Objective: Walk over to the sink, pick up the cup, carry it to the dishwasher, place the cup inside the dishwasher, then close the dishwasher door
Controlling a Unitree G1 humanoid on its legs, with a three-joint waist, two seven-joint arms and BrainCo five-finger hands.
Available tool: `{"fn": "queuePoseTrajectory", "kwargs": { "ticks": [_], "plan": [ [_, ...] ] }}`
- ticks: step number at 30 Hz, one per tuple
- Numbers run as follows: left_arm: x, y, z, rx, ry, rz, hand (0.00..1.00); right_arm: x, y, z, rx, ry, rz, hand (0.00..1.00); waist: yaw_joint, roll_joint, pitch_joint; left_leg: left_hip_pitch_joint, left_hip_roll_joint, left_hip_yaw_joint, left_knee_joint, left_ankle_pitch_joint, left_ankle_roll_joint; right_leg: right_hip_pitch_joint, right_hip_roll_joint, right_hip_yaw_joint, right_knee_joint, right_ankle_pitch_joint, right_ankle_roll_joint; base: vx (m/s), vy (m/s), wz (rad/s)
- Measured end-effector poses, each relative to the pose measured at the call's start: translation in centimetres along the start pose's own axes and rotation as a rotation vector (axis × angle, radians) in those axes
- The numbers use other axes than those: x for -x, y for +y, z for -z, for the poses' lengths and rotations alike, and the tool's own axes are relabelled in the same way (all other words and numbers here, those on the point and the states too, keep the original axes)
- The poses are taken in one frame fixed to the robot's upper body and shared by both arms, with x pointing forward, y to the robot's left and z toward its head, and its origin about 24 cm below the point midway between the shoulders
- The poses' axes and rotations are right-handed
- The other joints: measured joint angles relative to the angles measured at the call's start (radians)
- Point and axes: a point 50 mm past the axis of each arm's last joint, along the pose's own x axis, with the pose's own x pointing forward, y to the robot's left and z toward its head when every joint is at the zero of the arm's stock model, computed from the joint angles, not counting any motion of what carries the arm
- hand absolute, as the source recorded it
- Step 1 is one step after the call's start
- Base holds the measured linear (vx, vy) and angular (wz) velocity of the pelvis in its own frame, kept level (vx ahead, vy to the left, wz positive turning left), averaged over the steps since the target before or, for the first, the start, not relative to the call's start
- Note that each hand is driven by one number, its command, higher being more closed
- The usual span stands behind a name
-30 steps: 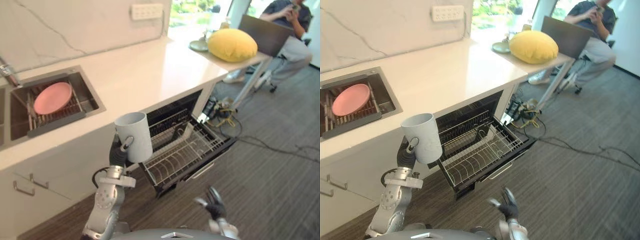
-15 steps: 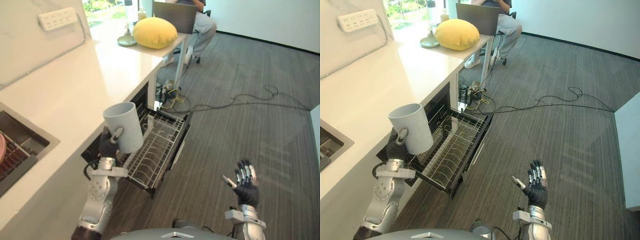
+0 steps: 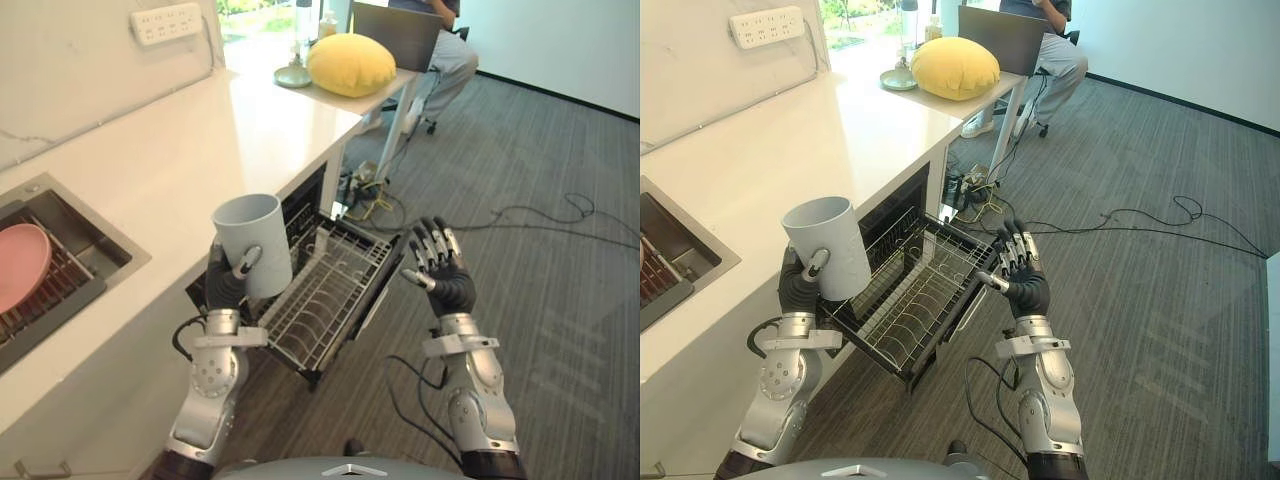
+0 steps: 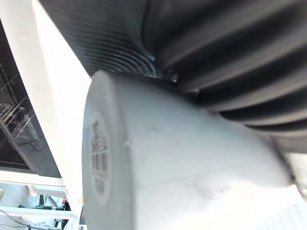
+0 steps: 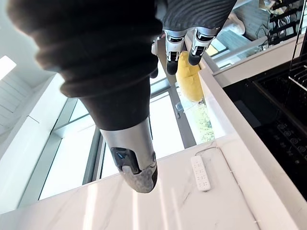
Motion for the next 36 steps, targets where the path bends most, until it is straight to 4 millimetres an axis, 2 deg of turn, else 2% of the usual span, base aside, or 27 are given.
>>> {"fn": "queuePoseTrajectory", "kwargs": {
  "ticks": [6, 9, 16, 26, 32, 36],
  "plan": [
    [-0.1, -0.4, -0.2, -0.08, -0.038, -0.016, 1.0, -1.2, 2.4, -0.3, -0.114, -0.019, -0.125, 0.0, 0.006, -0.004, -0.001, 0.012, -0.003, 0.0, -0.012, 0.003, 0.006, 0.015, -0.004, 0.0, -0.001, 0.011, -0.004, -0.05, 0.008, 0.01],
    [0.1, -1.1, -0.3, -0.134, -0.062, -0.013, 1.0, -1.3, 3.5, -0.3, -0.178, -0.005, -0.177, 0.0, 0.023, -0.006, -0.002, 0.011, -0.007, -0.001, -0.019, 0.005, 0.009, 0.017, -0.006, 0.0, -0.003, 0.01, -0.004, -0.07, -0.009, 0.02],
    [-0.4, -2.8, -1.0, -0.303, -0.2, -0.016, 1.0, -2.6, 6.0, -0.3, -0.243, 0.0, -0.276, 0.0, 0.022, -0.007, -0.004, 0.014, -0.02, -0.001, -0.057, 0.044, 0.01, 0.0, -0.011, 0.001, -0.005, 0.01, -0.003, -0.03, -0.012, 0.01],
    [-0.6, -3.7, 1.0, -0.498, -0.188, 0.013, 1.0, -3.1, 9.0, 0.8, -0.302, 0.092, -0.365, 0.0, 0.019, -0.016, -0.028, 0.043, -0.023, 0.003, -0.122, 0.087, 0.004, -0.011, -0.007, 0.005, -0.006, 0.015, -0.003, -0.01, -0.008, 0.0],
    [-0.6, -4.4, 1.6, -0.529, -0.174, 0.051, 1.0, -3.5, 10.4, 0.7, -0.324, 0.1, -0.424, 0.0, 0.019, -0.02, -0.042, 0.046, -0.023, 0.006, -0.123, 0.089, 0.004, -0.01, -0.006, 0.005, -0.006, 0.018, -0.003, -0.03, -0.01, -0.01],
    [-0.5, -4.4, 2.0, -0.538, -0.16, 0.052, 1.0, -3.4, 10.5, 1.0, -0.323, 0.124, -0.411, 0.0, 0.019, -0.019, -0.058, 0.046, -0.024, 0.007, -0.138, 0.096, 0.004, -0.01, -0.006, 0.005, -0.006, 0.018, -0.003, -0.04, -0.012, 0.0]
  ]
}}
